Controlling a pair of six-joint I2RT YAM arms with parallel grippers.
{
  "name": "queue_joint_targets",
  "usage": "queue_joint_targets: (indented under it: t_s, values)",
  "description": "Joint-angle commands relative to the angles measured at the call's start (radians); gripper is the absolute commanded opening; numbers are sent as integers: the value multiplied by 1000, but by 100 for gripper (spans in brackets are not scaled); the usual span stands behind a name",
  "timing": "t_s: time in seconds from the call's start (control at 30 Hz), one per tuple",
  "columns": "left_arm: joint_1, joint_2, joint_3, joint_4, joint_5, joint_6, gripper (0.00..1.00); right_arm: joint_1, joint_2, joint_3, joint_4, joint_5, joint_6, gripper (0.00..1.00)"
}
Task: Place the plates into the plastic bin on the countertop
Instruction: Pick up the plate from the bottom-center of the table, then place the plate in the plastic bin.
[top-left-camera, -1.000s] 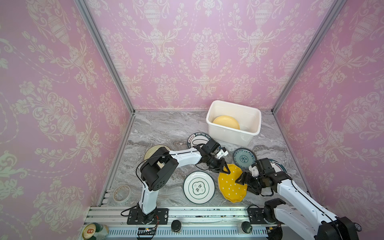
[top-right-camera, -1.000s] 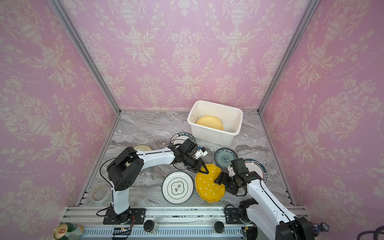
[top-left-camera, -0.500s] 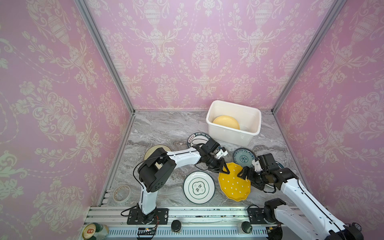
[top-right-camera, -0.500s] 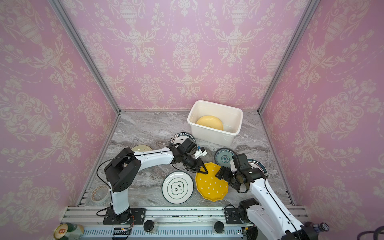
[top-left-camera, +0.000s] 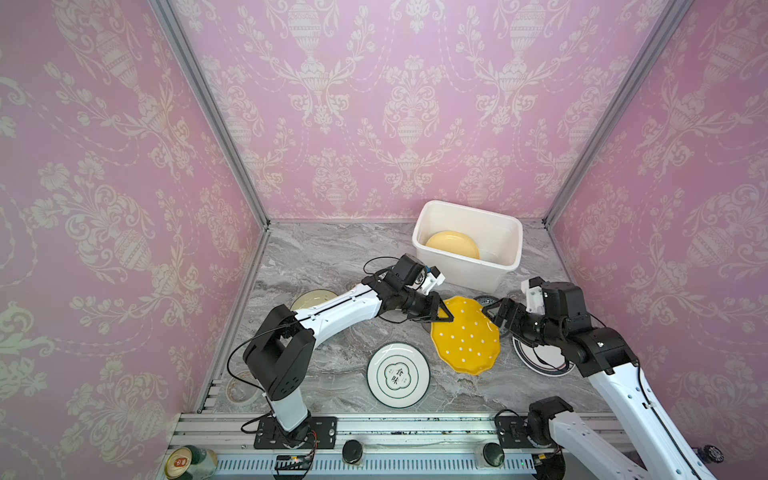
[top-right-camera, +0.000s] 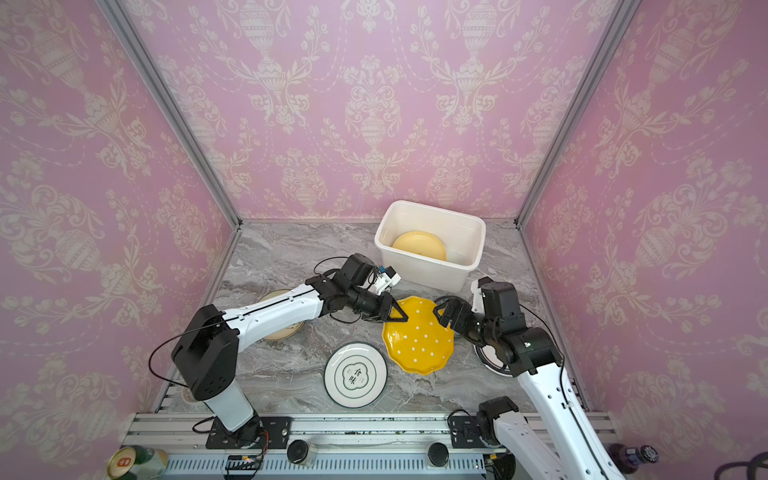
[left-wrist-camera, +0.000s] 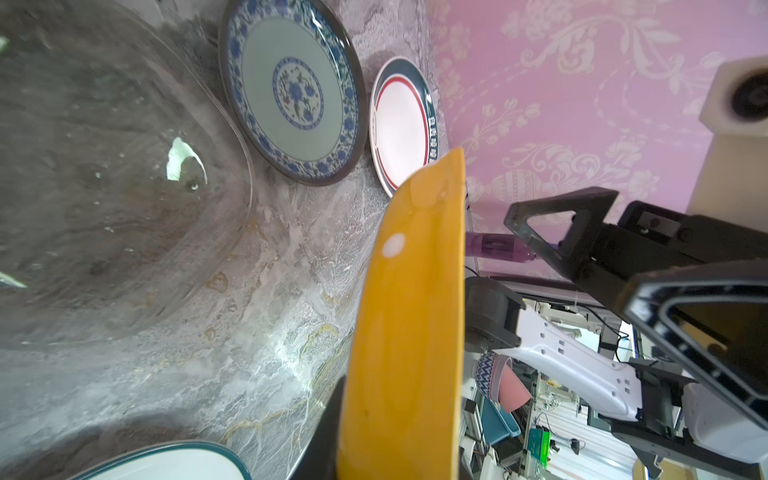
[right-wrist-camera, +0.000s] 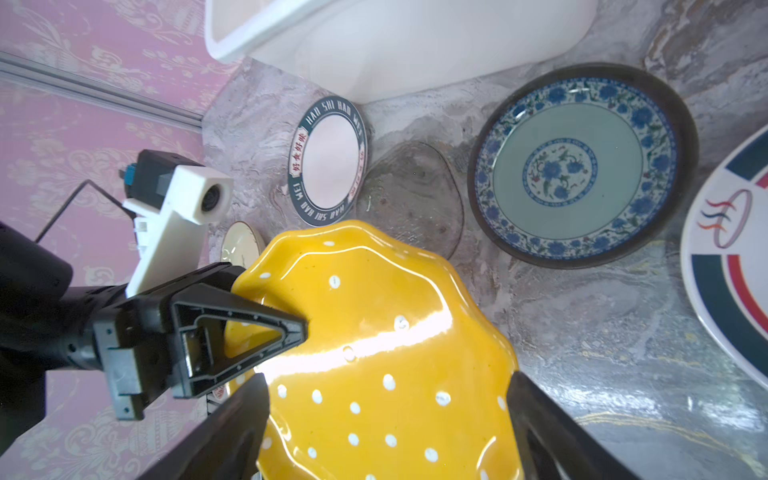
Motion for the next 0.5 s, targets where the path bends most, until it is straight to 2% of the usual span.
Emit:
queue_joint_targets:
  t_s: [0.0, 0.1, 0.2, 0.33, 0.47]
  values:
    - [52, -99, 84, 116, -14, -83, 0, 3, 24, 108, -40, 27, -25, 90]
    - [92, -121, 119, 203, -54, -163, 0, -6, 58, 179, -60, 17, -15, 89]
    - [122, -113, 178, 281, -65, -237, 0, -22, 98, 237, -45, -47, 9, 89]
    - [155, -76, 255, 346, -77, -316, 0, -44, 153, 287, 44, -151, 64, 88]
    - [184, -31, 273, 500, -89, -449, 0, -55, 213, 291, 163, -220, 126, 86]
